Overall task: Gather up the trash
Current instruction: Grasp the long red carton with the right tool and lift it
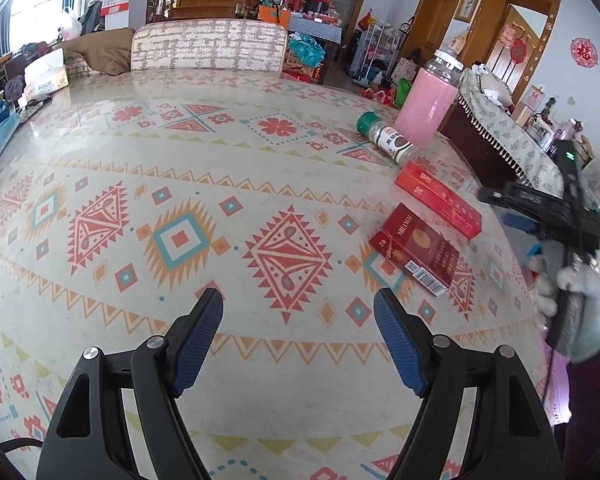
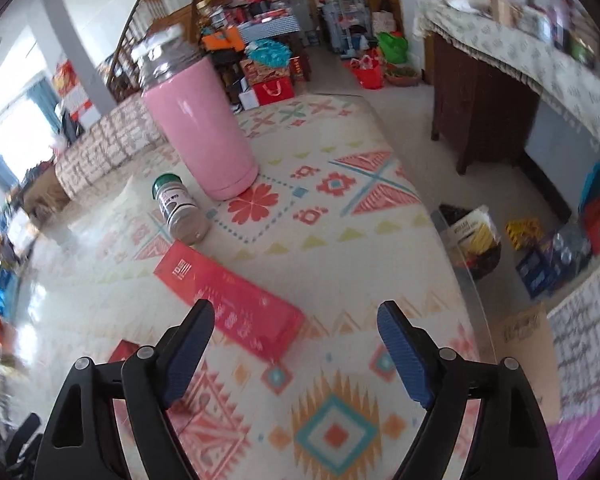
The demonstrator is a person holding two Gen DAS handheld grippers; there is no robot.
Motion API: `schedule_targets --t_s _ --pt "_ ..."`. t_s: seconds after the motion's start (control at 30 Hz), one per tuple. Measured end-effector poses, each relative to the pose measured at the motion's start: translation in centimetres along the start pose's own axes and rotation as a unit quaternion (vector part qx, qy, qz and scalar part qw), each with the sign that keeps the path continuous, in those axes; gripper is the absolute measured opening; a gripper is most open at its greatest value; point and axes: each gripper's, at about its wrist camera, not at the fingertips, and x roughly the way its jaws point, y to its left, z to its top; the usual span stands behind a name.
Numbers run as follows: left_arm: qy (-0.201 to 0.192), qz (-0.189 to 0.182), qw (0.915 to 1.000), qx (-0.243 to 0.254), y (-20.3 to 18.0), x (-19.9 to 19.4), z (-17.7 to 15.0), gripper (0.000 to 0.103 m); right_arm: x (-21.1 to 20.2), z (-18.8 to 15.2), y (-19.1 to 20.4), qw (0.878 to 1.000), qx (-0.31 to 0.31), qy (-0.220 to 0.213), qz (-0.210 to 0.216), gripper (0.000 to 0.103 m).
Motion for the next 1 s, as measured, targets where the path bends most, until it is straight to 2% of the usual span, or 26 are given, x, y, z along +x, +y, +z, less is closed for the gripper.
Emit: schedule_targets --t_s 0.17,0.4,0.5,0.57,0.63,0.67,0.87,1.0 --pt "0.000 0.006 1.0000 0.002 0.0 0.2 0.1 0.077 2.7 0.6 2.6 0.997 -0.078 0.028 0.005 0.091" --pt "0.006 0.006 1.0000 0.000 0.1 0.5 0.1 0.077 5.2 0.1 4.4 0.993 -0.108 0.053 -0.010 0.091" --pt "0.004 0.008 1.0000 0.002 0.0 0.5 0.1 0.077 5.8 -0.3 5.2 0.991 -0.116 0.053 -0.030 0.084" --pt "0.004 0.007 1.0000 0.000 0.1 0.4 0.1 0.077 5.7 -0.5 5.8 0.989 -0.131 0.047 -0.044 0.075" --pt "0.003 0.005 1.0000 -0.002 0.1 0.4 0.1 0.077 5.3 -0.6 6.4 0.989 -0.132 0.047 -0.043 0.050" --pt "0.003 0.005 1.0000 -0.003 0.1 0.4 0.1 0.077 5.2 -0.7 6.5 0.989 -0.130 0.050 -0.047 0.045" --pt "0.004 0.001 1.0000 -0.006 0.2 0.3 0.1 0.077 3.6 -2.3 5.6 0.991 -0.102 0.051 -0.070 0.043" --pt "0.005 -0.002 1.0000 -0.007 0.1 0.2 0.1 0.077 1.4 -4.4 4.2 0.993 -0.077 0.050 -0.070 0.043"
